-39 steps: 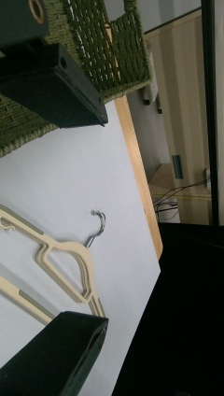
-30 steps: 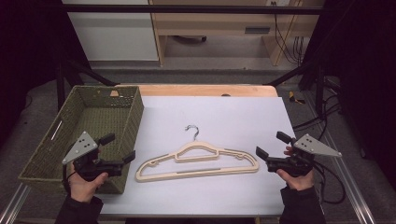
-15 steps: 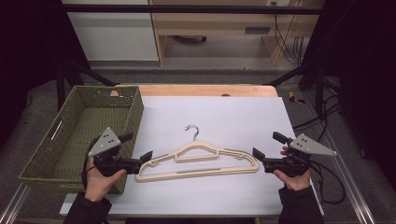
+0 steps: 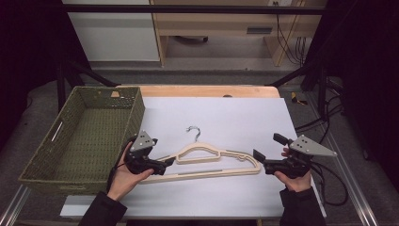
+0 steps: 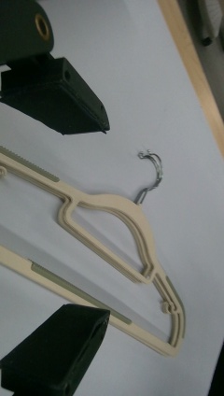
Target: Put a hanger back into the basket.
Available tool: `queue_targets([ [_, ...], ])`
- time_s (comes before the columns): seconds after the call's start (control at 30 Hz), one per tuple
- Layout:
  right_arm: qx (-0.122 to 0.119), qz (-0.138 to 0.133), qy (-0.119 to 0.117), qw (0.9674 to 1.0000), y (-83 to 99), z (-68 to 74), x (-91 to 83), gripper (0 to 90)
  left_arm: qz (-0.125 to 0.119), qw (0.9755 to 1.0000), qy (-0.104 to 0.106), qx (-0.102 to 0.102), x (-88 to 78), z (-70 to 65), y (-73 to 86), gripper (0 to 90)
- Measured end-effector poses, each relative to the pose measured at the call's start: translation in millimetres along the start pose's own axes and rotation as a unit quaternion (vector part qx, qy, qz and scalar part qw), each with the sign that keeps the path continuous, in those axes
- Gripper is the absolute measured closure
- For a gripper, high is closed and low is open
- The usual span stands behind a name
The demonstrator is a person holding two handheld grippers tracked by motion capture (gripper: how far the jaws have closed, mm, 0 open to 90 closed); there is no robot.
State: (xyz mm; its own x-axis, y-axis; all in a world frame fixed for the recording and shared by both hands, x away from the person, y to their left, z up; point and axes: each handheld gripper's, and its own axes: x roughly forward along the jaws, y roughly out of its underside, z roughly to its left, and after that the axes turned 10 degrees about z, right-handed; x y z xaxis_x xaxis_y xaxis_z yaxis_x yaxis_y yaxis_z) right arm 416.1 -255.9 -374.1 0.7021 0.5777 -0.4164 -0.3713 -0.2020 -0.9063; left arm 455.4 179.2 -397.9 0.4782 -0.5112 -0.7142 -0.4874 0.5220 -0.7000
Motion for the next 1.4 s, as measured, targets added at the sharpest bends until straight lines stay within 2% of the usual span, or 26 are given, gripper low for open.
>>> queue_targets([
  [0.13, 0.0, 0.004, -0.001, 1.0, 0.3, 0.5, 1.0, 4.3, 0.025, 0.9996, -0.004, -0.011, 17.5, 1.7, 2.8, 12.2],
  [0.2, 0.001, 0.004, 0.0, 1.0, 0.4, 0.6, 1.3, 4.3, 0.033, 0.9994, -0.005, -0.009, 22.0, 2.0, 3.3, 14.0],
  [0.23, 0.001, 0.004, 0.0, 1.0, 0.5, 0.6, 1.2, 4.3, 0.047, 0.9988, -0.011, -0.013, 31.9, 3.5, 5.1, 15.6],
  [0.3, 0.0, 0.004, 0.0, 1.0, 0.4, 0.6, 1.1, 4.3, 0.061, 0.9979, -0.015, -0.016, 40.9, 5.2, 7.7, 19.3],
  [0.4, 0.0, 0.004, -0.001, 1.0, 0.4, 0.4, 0.8, 4.3, 0.075, 0.9968, -0.025, -0.014, 47.9, 7.7, 9.8, 23.4],
  [0.47, 0.0, 0.004, 0.0, 1.0, 0.6, 0.2, 1.0, 4.3, 0.09, 0.9954, -0.025, -0.024, 56.9, 13.1, 13.7, 27.2],
  [0.53, 0.0, 0.004, -0.001, 1.0, 0.7, 0.2, 1.3, 4.3, 0.099, 0.9945, -0.026, -0.021, 60.1, 14.7, 15.0, 29.5],
  [0.57, 0.0, 0.005, 0.0, 1.0, 0.7, 0.3, 1.5, 4.3, 0.115, 0.9926, -0.034, -0.016, 66.6, 15.7, 17.4, 30.4],
  [0.6, -0.001, 0.005, 0.0, 1.0, 0.8, 0.1, 1.6, 4.3, 0.115, 0.9926, -0.034, -0.016, 66.6, 15.7, 17.4, 31.8],
  [0.63, -0.001, 0.005, 0.0, 1.0, 0.9, 0.1, 1.8, 4.3, 0.128, 0.9911, -0.034, -0.012, 71.7, 16.6, 19.6, 33.6],
  [0.8, 0.0, 0.006, 0.0, 1.0, 1.2, -0.3, 1.7, 4.3, 0.134, 0.9901, -0.043, -0.009, 75.3, 19.3, 23.4, 42.1],
  [0.83, 0.001, 0.005, 0.0, 1.0, 1.3, -0.6, 1.5, 4.4, 0.134, 0.9902, -0.038, -0.016, 75.7, 20.8, 24.4, 42.7],
  [1.07, 0.001, 0.008, 0.0, 1.0, 1.9, -0.7, 2.5, 4.6, 0.133, 0.9907, -0.027, -0.016, 75.6, 20.3, 24.4, 51.6],
  [1.2, -0.003, 0.012, -0.002, 0.9999, 2.2, -0.8, 3.3, 4.6, 0.139, 0.9899, -0.025, -0.008, 73.3, 17.8, 23.2, 62.8],
  [1.4, -0.002, 0.012, -0.003, 0.9999, 2.3, -0.7, 4.0, 4.7, 0.147, 0.9885, -0.035, 0.012, 71.8, 14.2, 22.3, 66.4],
])
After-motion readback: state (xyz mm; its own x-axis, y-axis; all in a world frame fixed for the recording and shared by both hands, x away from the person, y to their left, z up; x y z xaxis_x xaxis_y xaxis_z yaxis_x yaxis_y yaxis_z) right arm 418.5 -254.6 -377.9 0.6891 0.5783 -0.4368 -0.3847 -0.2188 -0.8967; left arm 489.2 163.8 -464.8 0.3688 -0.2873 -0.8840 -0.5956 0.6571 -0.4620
